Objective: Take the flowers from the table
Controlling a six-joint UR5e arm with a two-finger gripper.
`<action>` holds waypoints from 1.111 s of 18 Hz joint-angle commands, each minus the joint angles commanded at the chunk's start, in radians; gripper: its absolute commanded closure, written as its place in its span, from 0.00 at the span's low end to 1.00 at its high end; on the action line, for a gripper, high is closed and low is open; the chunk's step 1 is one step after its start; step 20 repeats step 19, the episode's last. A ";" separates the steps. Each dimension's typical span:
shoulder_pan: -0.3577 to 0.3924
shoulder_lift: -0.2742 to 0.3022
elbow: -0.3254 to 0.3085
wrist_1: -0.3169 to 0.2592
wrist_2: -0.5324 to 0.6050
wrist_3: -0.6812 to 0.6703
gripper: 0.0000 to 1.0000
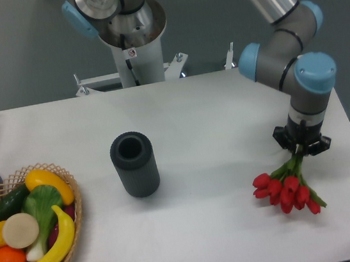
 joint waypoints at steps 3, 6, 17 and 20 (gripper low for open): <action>-0.001 0.003 0.023 -0.034 0.029 -0.003 1.00; 0.000 -0.008 0.058 -0.052 0.057 -0.005 1.00; -0.011 -0.024 0.256 -0.330 0.054 0.006 1.00; -0.011 -0.027 0.259 -0.336 0.054 0.006 1.00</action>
